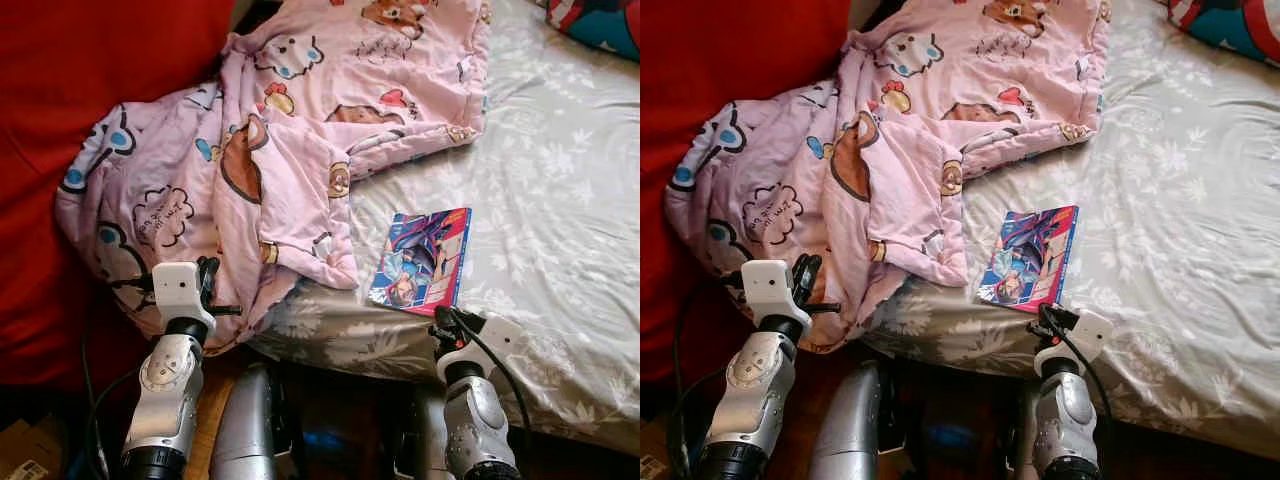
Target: Clean up the room
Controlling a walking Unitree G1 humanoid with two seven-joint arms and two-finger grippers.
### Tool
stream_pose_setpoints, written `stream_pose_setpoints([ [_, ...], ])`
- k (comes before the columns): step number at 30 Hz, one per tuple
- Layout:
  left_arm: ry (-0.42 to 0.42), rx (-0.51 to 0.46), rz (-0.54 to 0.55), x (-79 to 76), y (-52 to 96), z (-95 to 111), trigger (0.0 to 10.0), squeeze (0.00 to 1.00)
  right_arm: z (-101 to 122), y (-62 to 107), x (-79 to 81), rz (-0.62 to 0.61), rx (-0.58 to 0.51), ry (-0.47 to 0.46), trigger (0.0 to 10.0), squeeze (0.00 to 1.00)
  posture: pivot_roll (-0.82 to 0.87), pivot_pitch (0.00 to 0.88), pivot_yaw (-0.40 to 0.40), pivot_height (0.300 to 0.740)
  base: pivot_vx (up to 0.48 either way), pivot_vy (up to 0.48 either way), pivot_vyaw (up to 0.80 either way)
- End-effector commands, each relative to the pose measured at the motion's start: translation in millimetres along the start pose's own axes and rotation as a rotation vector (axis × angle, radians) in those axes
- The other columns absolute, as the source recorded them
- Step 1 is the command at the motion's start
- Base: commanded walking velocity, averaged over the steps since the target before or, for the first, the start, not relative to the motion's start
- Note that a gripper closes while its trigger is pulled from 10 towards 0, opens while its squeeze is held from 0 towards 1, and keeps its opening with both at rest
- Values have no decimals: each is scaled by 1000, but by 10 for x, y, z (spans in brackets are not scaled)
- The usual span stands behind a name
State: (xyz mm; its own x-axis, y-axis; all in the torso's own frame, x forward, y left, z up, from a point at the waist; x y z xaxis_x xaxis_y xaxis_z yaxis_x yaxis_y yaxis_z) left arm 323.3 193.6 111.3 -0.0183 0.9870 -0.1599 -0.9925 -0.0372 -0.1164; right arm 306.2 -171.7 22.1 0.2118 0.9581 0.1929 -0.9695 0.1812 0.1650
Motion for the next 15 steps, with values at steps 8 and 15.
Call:
stream_pose_setpoints([
  [8, -13, 12, 24, 53, 49, -87, 10000, 0, -263, 81, -280, -177, 147, -306, 10000, 0, -57, 175, -25, 605, 0, 0, 0],
  [15, -12, 15, 19, 44, 58, -111, 10000, 0, -511, 160, -210, -158, 281, -442, 10000, 475, -60, 169, -26, 605, 0, 0, 0],
])
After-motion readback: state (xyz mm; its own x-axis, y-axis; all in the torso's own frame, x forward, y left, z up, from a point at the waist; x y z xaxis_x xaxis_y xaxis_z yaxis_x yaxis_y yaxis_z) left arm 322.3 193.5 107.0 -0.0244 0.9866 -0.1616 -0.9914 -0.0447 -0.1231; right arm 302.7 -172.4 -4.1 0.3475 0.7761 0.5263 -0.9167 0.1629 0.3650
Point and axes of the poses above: a point about 5 cm out from each wrist's last joint towards the gripper, its own y axis pointing back from the gripper into the wrist, its own z axis along the axis of the wrist's last joint, x = y × z, the point moved 2 cm from there along -y, pointing out of the wrist towards the gripper, and after that the axes turned 9 degrees about y, right-handed, at the moved point
